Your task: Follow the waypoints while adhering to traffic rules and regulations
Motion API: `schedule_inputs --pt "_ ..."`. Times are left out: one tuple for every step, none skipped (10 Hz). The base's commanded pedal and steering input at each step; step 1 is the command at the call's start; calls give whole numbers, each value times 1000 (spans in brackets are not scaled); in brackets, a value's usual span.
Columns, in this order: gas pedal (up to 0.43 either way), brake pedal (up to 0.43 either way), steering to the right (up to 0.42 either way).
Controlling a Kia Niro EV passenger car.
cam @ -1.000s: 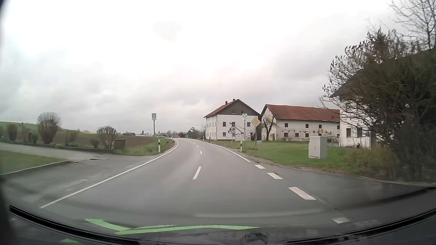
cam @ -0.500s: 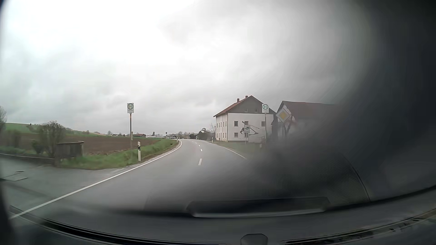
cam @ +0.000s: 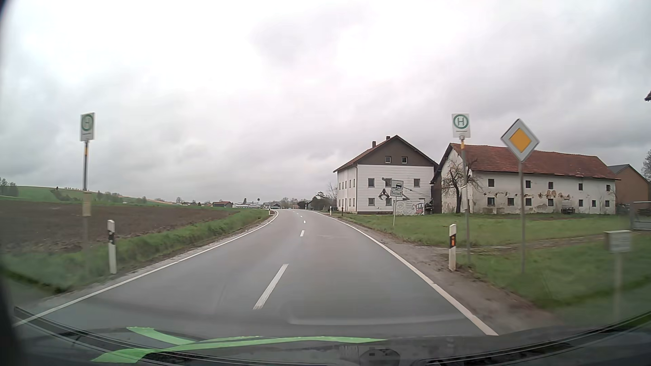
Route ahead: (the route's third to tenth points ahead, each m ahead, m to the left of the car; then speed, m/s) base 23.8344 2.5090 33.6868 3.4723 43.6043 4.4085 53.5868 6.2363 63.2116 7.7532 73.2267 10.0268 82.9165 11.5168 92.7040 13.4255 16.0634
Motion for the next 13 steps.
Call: schedule_inputs --pt "150 0 -29" --pt "150 0 -29" --pt "150 0 -28" --pt "150 0 -28" --pt "150 0 -28" --pt "150 0 -27" --pt "150 0 -23" --pt "150 0 -19" --pt "150 0 -18" --pt "150 0 -18" --pt "150 0 -18" --pt "130 0 -18" --pt "130 0 -18"
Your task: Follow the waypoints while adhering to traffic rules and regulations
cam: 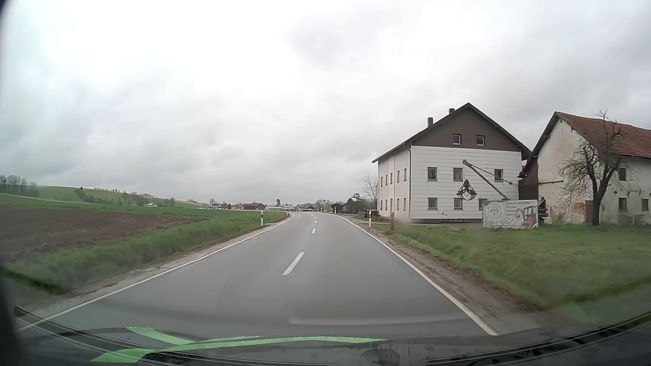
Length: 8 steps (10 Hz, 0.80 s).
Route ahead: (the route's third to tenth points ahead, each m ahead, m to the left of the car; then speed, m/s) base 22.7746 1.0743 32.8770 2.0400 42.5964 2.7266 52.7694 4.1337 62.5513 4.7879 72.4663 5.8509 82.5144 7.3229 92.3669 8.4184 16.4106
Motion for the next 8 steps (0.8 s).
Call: schedule_inputs --pt "130 0 -18" --pt "138 0 -17" --pt "138 0 -14" --pt "157 0 -11" --pt "169 0 -10" --pt "177 0 -10" --pt "189 0 -10" --pt "197 0 -10"
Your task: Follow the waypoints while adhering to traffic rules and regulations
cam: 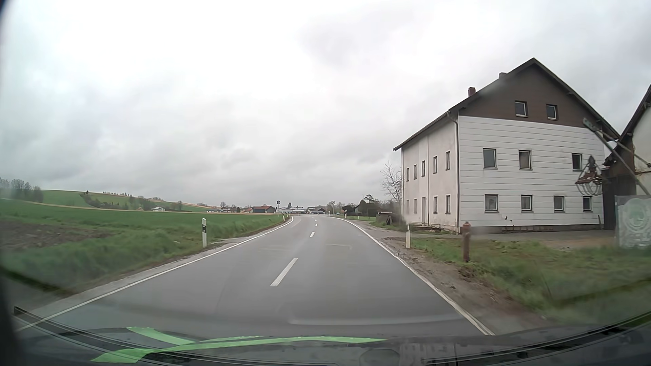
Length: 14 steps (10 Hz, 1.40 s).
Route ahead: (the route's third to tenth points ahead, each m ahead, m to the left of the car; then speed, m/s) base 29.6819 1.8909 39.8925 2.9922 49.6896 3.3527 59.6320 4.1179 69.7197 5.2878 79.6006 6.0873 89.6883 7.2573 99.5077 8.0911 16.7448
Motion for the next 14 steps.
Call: schedule_inputs --pt "209 0 -11" --pt "209 0 -11" --pt "209 0 -11" --pt "209 0 -12" --pt "209 0 -12" --pt "197 0 -13" --pt "169 0 -14" --pt "169 0 -15" --pt "169 0 -14" --pt "169 0 -14" --pt "169 0 -14" --pt "169 0 -11" --pt "169 0 -11" --pt "177 0 -12"
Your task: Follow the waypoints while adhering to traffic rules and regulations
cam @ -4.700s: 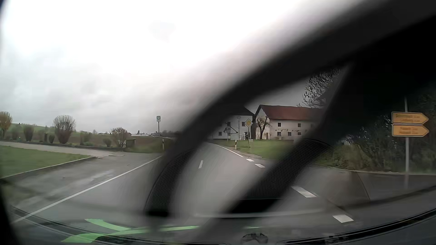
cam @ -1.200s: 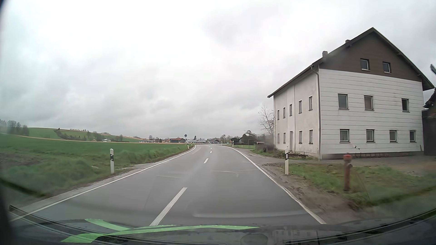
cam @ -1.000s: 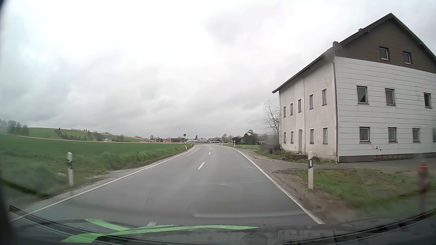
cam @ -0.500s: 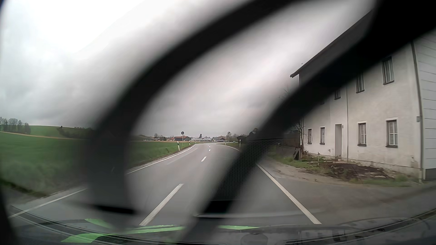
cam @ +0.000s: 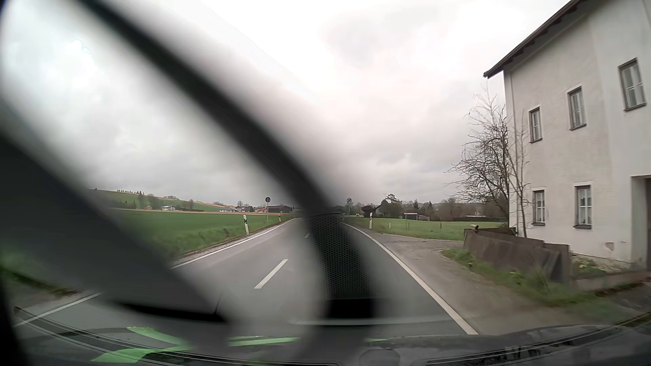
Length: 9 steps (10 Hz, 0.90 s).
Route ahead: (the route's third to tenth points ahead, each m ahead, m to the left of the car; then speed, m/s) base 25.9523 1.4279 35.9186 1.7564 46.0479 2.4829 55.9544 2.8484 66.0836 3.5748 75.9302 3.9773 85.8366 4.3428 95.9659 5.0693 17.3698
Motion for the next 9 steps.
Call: schedule_inputs --pt "177 0 -14" --pt "177 0 -16" --pt "177 0 -17" --pt "177 0 -18" --pt "169 0 -18" --pt "169 0 -18" --pt "157 0 -18" --pt "150 0 -18" --pt "150 0 -17"
